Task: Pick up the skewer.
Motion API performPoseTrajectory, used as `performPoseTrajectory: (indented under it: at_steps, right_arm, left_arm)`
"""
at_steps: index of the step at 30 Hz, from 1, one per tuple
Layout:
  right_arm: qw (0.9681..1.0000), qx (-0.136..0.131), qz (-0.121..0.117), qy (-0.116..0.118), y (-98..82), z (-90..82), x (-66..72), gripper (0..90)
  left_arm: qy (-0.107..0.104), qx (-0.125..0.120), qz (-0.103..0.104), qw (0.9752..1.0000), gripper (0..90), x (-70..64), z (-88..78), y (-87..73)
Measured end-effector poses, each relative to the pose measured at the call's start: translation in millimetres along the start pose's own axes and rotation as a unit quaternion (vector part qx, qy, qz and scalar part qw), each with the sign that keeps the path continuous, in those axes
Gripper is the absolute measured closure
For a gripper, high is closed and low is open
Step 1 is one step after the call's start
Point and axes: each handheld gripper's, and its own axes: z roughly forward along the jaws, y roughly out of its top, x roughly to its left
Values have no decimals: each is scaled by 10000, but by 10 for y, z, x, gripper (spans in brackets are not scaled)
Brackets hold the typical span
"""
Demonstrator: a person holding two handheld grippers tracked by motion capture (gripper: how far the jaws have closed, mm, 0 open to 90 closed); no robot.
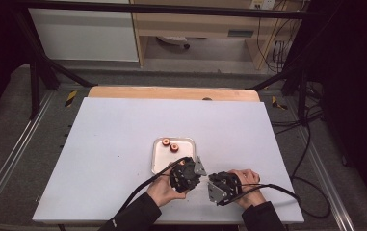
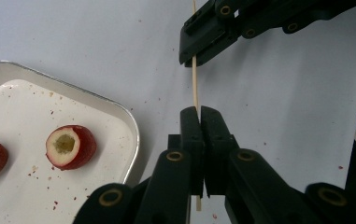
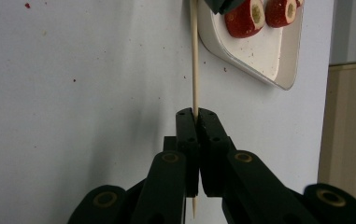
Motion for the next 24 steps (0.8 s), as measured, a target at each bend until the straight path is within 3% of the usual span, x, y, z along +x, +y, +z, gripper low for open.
performPoseTrajectory:
  at_steps: [5,8,13,16,18,24]
  right_arm:
    - [9998,26,-178,-41,19,-7,-1,892]
    - [9995,161,-274,-84,30,-10,-3,892]
    - [9977,293,-590,-164,70,-2,-24,892]
    - [9962,292,-787,-226,102,1,-50,892]
    - [9962,350,-758,-240,120,-11,-48,892]
    - [9929,404,-1083,-293,166,-8,-61,892]
  left_arm:
    - [-23,128,-32,9999,875,37,-15,-3]
    - [-58,313,-72,9995,799,68,-26,0]
    - [-154,635,-183,9977,769,134,-2,28]
    - [-258,820,-238,9960,774,152,31,52]
    - [-300,916,-245,9950,785,155,58,70]
    - [-321,1136,-249,9927,845,158,146,125]
